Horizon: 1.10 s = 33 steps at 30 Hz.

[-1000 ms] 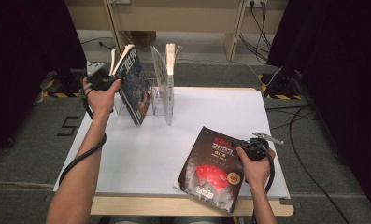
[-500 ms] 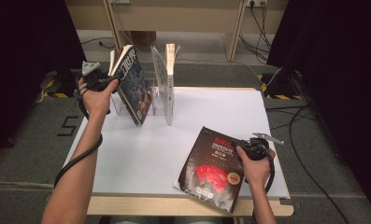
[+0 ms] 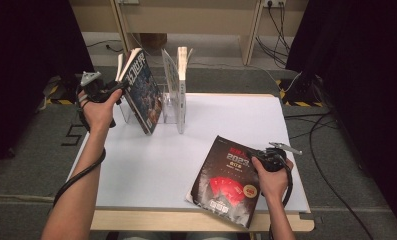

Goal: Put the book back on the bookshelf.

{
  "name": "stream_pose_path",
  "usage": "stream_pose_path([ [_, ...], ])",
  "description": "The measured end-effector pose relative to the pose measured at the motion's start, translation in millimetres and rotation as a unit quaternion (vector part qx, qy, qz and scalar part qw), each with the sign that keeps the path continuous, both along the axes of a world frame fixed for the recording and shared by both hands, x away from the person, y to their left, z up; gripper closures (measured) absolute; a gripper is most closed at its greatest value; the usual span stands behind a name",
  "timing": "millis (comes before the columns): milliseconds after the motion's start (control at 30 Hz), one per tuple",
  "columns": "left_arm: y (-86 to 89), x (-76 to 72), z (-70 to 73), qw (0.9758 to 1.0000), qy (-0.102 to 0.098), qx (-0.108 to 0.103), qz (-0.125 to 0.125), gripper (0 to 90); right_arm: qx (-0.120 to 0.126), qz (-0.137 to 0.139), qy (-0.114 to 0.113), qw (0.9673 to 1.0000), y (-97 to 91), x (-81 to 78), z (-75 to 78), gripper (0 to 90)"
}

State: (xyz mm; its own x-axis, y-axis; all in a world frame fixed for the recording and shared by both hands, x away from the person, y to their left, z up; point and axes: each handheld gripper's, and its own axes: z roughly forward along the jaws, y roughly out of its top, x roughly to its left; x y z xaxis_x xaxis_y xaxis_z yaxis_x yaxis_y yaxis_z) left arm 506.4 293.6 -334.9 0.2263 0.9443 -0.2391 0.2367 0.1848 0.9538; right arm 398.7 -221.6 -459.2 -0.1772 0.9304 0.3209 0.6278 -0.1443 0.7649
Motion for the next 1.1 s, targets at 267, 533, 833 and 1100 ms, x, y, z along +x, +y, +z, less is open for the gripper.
stream_pose_path([
  [267,3.1,-10.9,-6.8,0.9999,0.014,0.0,-0.006,43.1,-0.003,0.0,0.0,1.0,0.3,0.6,1.5,51.8],
  [533,4.5,-25.6,-23.9,0.9991,0.03,-0.006,-0.027,42.4,-0.008,-0.002,0.006,0.9999,0.5,-0.5,3.9,52.2],
  [833,12.1,-46.2,-40.8,0.9976,0.058,-0.001,-0.038,41.6,-0.019,0.0,0.018,0.9997,3.0,-1.0,6.3,54.1],
  [1100,12.1,-64.8,-59.8,0.9951,0.083,-0.005,-0.054,41.6,-0.036,-0.007,0.033,0.9988,2.9,-1.1,13.2,56.0],
])
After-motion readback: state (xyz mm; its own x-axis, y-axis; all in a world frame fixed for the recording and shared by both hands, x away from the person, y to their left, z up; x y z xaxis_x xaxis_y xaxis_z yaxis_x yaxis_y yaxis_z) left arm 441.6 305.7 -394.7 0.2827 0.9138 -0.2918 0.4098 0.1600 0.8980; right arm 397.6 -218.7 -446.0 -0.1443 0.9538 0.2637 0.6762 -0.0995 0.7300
